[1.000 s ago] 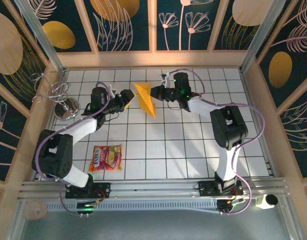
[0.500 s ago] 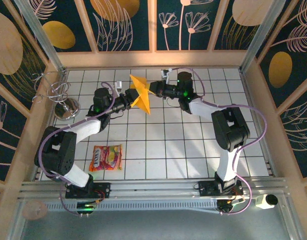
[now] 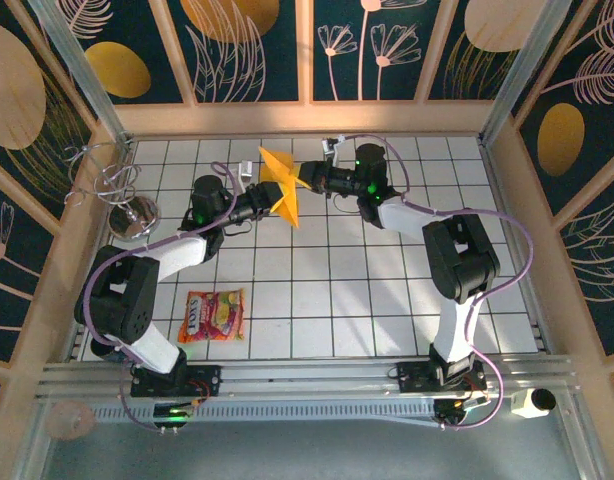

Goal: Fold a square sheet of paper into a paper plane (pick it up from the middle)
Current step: Turn over the paper at the center of the table.

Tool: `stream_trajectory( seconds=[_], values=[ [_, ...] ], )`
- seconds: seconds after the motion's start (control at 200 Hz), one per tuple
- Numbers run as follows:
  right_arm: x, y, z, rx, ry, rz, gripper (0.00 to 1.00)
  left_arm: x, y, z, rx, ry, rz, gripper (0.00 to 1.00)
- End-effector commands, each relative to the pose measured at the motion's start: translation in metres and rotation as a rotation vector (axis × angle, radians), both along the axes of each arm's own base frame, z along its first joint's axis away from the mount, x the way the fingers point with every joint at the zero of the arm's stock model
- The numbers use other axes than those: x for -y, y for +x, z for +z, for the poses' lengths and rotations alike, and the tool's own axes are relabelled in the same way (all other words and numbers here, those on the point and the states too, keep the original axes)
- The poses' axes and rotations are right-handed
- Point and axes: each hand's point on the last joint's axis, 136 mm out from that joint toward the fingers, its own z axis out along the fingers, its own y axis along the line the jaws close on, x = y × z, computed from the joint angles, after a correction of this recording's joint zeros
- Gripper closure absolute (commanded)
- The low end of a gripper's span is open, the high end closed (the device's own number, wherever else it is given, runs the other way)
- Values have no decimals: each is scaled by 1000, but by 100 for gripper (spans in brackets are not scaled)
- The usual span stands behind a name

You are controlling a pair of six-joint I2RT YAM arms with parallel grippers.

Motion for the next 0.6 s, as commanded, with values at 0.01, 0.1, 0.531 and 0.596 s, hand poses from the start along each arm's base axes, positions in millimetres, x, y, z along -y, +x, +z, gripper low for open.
stream_trajectory(
  seconds=[0.01,0.1,0.531,0.596],
  values=[
    [2,-2,1,1,6,2,100,3,-2,25,105,-28,-22,78],
    [4,-1,0,-2,0,-4,100,2,-2,21,102,-20,-15,83],
    [42,16,-18,43,-197,-141,67,-6,8,-13,62,178,35,94],
    [56,19,-22,52,-245,-192,61,-12,12,-26,43,264,54,93]
  ],
)
